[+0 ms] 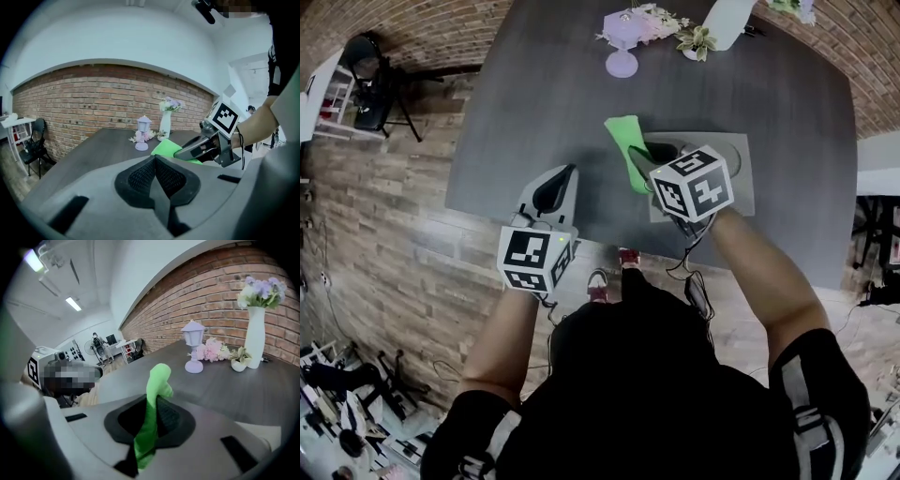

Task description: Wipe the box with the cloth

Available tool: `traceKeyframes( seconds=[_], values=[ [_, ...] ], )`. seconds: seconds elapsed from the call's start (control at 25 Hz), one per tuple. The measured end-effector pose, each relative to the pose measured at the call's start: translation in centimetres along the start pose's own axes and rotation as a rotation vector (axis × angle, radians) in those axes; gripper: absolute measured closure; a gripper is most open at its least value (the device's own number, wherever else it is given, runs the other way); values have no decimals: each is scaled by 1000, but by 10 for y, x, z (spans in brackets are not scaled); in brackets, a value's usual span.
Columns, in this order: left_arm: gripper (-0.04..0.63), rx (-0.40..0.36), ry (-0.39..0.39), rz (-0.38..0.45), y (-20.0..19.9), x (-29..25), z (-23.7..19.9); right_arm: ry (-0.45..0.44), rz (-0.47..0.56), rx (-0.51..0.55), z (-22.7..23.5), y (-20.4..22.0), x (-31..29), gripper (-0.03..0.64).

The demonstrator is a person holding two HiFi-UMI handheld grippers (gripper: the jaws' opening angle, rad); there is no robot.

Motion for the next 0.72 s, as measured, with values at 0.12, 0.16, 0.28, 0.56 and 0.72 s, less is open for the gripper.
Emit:
traceKeyframes(
  seconds=[0.12, 0.16, 0.28, 0.56, 0.72],
  values=[
    [586, 3, -8, -8, 0, -13, 0, -8, -20, 4, 14, 2, -4, 580],
    [586, 5, -8, -10, 0, -18, 1, -8, -22, -5, 20, 3, -2, 580],
    [586, 7, -2, -18, 1, -32, 6, -1, -25, -10, 37, 4, 6, 580],
    [586, -7, 58, -21, -5, -63, 28, 74, -39, -32, 82, 17, 34, 580],
    [586, -14, 88, -34, -3, -74, 38, 123, -37, -48, 103, 25, 54, 580]
  ],
)
Point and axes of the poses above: the fingertips, and each gripper's own axes: x backward along the fingers, z to its right, y out of its underside, the point moved 7 cm from there along x, backward along the fingers, and after that the axes turned 7 degrees about z, right-handed, at the moved point
